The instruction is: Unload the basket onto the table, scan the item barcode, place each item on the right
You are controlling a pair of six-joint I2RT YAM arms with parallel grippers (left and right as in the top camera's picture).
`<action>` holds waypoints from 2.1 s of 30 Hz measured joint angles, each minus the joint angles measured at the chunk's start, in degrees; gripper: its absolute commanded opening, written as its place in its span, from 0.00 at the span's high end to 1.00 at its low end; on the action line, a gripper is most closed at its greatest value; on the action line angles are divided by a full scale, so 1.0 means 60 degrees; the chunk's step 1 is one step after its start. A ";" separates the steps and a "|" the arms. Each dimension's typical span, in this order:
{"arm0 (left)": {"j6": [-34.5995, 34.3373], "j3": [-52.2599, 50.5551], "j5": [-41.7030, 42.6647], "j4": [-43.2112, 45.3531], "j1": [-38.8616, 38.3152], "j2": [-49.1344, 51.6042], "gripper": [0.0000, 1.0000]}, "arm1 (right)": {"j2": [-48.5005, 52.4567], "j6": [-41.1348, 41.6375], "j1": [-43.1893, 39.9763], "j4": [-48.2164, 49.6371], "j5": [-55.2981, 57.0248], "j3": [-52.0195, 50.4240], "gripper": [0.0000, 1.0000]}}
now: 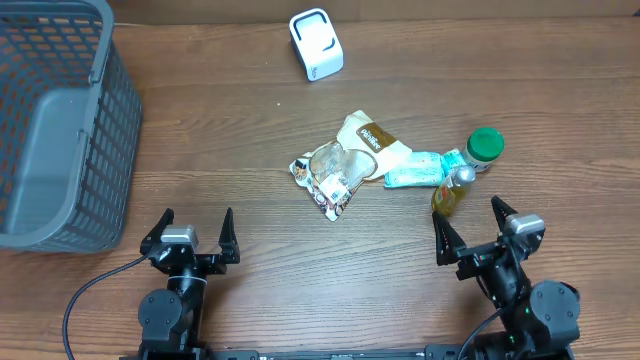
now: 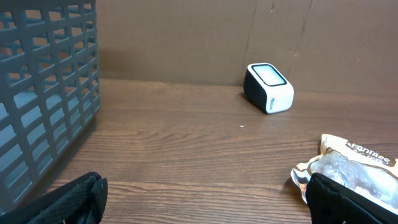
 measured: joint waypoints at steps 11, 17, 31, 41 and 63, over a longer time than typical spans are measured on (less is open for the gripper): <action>0.0000 0.0000 0.0000 0.0000 0.0000 0.0000 0.00 | -0.0637 0.0000 0.0000 0.2889 0.0000 -0.0889 0.00; 0.0000 0.0000 0.0000 0.0000 0.0000 0.0000 0.00 | -0.0652 0.0000 0.0000 0.5931 -0.0004 -0.1887 0.00; 0.0000 0.0000 0.0000 0.0004 0.0000 0.0000 0.00 | -0.0670 0.0000 -0.0229 0.3916 -0.0036 -0.2528 0.00; 0.0000 0.0000 0.0004 0.0000 0.0000 -0.0004 0.01 | -0.0663 -0.0171 -0.0688 0.2769 -0.0033 -0.2528 0.00; 0.0000 0.0000 0.0000 0.0000 0.0000 -0.0004 0.00 | -0.0659 -0.1002 -0.0696 0.2776 -0.0029 -0.2528 0.00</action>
